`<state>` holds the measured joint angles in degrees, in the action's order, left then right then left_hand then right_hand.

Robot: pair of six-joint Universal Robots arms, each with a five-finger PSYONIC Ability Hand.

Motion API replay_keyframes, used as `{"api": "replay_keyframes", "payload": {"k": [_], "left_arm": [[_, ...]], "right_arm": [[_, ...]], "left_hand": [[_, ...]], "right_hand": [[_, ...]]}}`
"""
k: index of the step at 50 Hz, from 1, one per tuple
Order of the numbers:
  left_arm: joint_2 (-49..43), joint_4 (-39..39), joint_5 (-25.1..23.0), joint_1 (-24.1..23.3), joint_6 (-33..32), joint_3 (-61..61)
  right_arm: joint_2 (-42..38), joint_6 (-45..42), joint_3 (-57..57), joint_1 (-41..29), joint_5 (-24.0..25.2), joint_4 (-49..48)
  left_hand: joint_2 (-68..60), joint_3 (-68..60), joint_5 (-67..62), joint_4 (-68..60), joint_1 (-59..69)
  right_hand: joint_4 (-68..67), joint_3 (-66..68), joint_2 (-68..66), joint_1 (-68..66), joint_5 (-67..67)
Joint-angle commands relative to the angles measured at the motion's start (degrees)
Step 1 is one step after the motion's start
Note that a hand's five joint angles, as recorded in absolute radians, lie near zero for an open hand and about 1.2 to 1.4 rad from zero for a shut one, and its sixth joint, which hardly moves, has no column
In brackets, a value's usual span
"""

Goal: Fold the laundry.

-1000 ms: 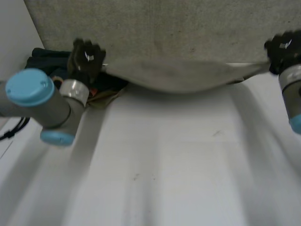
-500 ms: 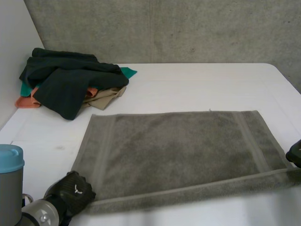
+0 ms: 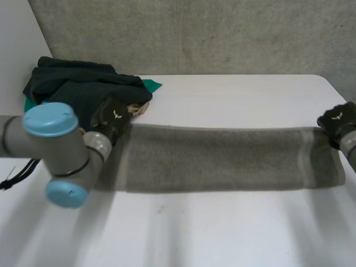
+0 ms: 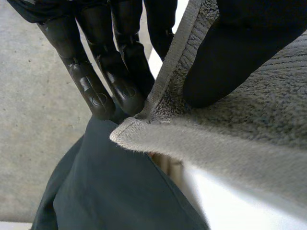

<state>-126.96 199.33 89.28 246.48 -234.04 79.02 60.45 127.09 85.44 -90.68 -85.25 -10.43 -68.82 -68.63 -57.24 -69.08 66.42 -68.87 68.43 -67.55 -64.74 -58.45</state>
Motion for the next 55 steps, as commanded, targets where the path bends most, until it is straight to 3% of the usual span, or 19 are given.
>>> {"api": "replay_keyframes", "payload": {"k": [1, 4, 7, 8, 10, 15, 18, 24, 28, 35, 37, 39, 45, 51, 55], "left_arm": [[-12.0, -0.1, 0.5, 0.0, -0.2, -14.9], [-14.0, 0.1, 0.4, -0.5, 0.0, -17.4], [-14.3, 0.3, 0.5, -1.5, 0.0, -17.8], [-14.2, 0.3, 0.3, -2.5, 0.0, -17.4], [-14.1, 0.2, 0.5, -3.4, 0.1, -17.2], [-10.0, -0.3, 0.6, -4.5, 0.0, -12.2], [-4.7, -0.2, 0.5, -4.4, 0.9, -6.6], [2.8, -0.1, 0.1, -4.0, 9.3, 2.2], [5.1, 0.3, -0.3, -4.0, 13.9, 5.3], [5.5, 0.4, -0.2, -4.4, 15.3, 6.6], [5.4, 0.4, -0.2, -4.4, 15.3, 6.7], [5.5, 0.4, -0.2, -4.4, 15.3, 6.7], [8.4, 0.4, -0.2, -4.2, 15.4, 8.2], [13.0, 0.4, -0.3, -3.9, 15.8, 10.4], [15.2, 0.4, -0.2, -3.2, 16.1, 11.9]], "right_arm": [[-10.4, 0.4, -11.5, -2.8, -2.6, -2.6], [-14.2, 1.0, -15.6, -4.0, -2.9, -4.9], [-15.9, 1.1, -17.1, -5.1, -4.5, -7.0], [-15.9, 1.1, -17.2, -5.5, -5.1, -7.3], [-15.3, 1.7, -17.1, -5.9, -6.2, -7.6], [-8.4, 7.3, -12.9, -5.6, -6.2, -5.6], [-2.2, 8.6, -6.7, -4.6, -0.6, -0.2], [0.5, 8.9, 0.4, 3.1, 10.7, 9.3], [0.4, 8.9, 2.4, 5.8, 12.8, 10.1], [-4.2, 8.3, 2.2, 6.6, 12.6, 6.3], [-5.9, 8.2, 1.8, 7.1, 12.4, 5.2], [-6.7, 7.9, 0.7, 7.7, 11.3, 4.3], [-4.4, 5.0, 0.8, 11.5, 0.5, 0.2], [0.2, -7.2, 1.2, 13.2, -0.8, -0.9], [2.0, -7.8, 1.8, 8.9, 0.3, -2.0]], "left_hand": [[-11.2, -11.4, -12.8, -10.9, 13.6], [-8.5, -8.7, -10.1, -8.3, 10.9], [58.8, 58.6, 57.2, 59.1, -56.4], [48.8, 48.6, 47.3, 49.1, -46.4], [58.8, 58.6, 57.2, 59.1, -56.4], [58.8, 58.6, 57.2, 59.1, -56.4], [58.8, 58.6, 57.2, 59.1, -56.4], [58.8, 58.6, 57.2, 59.1, -56.4], [58.8, 58.6, 57.2, 59.1, -56.4], [58.8, 58.6, 57.2, 59.1, -56.4], [58.8, 58.6, 57.2, 59.1, -56.4], [58.8, 58.6, 57.2, 59.1, -56.4], [58.8, 58.6, 57.2, 59.1, -56.4], [58.8, 58.6, 57.2, 59.1, -56.4], [58.8, 58.6, 57.2, 59.1, -56.4]], "right_hand": [[-11.1, 11.6, -12.4, -15.3, -11.5], [-7.5, 8.0, -8.8, -11.7, -7.9], [58.9, -58.4, 57.6, 54.7, 58.5], [58.9, -58.4, 57.6, 54.7, 58.5], [58.9, -58.4, 57.6, 54.7, 58.5], [58.9, -58.4, 57.6, 54.7, 58.5], [58.9, -58.4, 57.6, 54.7, 58.5], [55.1, -54.7, 53.8, 51.0, 54.7], [49.6, -49.1, 48.2, 45.4, 49.1], [38.4, -38.0, 37.1, 34.3, 38.0], [20.9, -20.4, 19.6, 16.7, 20.5], [-11.0, 11.4, -12.3, -15.1, -11.4], [-11.1, 11.6, -12.4, -15.3, -11.5], [-11.1, 11.6, -12.4, -15.3, -11.5], [-11.1, 11.6, -12.4, -15.3, -11.5]]}}
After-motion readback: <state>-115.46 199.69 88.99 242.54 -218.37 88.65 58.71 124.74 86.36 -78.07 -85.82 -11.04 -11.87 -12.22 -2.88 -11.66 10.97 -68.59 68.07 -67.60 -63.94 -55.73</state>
